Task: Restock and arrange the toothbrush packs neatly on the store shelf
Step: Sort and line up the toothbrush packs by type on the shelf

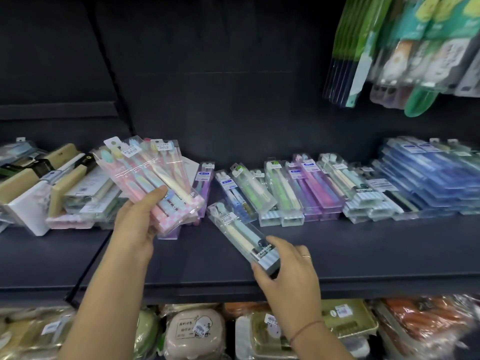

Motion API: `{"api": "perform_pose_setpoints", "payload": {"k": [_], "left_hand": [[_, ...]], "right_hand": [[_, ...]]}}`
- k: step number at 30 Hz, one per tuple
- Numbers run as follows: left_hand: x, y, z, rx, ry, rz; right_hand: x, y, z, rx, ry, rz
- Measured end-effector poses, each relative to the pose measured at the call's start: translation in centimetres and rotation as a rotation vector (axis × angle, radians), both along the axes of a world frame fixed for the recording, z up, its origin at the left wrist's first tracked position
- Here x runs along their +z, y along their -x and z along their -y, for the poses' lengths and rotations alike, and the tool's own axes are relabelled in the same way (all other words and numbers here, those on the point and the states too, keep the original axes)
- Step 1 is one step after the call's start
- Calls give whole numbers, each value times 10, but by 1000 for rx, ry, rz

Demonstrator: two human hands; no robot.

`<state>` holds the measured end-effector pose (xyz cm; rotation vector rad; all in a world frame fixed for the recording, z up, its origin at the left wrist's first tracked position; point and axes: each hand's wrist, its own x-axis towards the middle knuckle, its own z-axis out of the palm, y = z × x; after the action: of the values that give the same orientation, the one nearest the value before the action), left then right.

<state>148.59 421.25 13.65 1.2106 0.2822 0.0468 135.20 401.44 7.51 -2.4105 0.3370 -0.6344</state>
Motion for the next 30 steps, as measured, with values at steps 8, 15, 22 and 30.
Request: {"api": "perform_pose_setpoints", "payload": {"k": [8,15,22,30], "left_hand": [[-2,-1,4,13,30,2],[-4,0,9,19,24,-19],[-2,1,13,11,18,-21],[-1,3,12,-5,7,-3]], "right_hand": [[5,23,30,0,-173,323],[22,-22,65,-296,-160,387],[18,-75,41,-186,79,329],[-6,-108,33,-189,370,150]]}}
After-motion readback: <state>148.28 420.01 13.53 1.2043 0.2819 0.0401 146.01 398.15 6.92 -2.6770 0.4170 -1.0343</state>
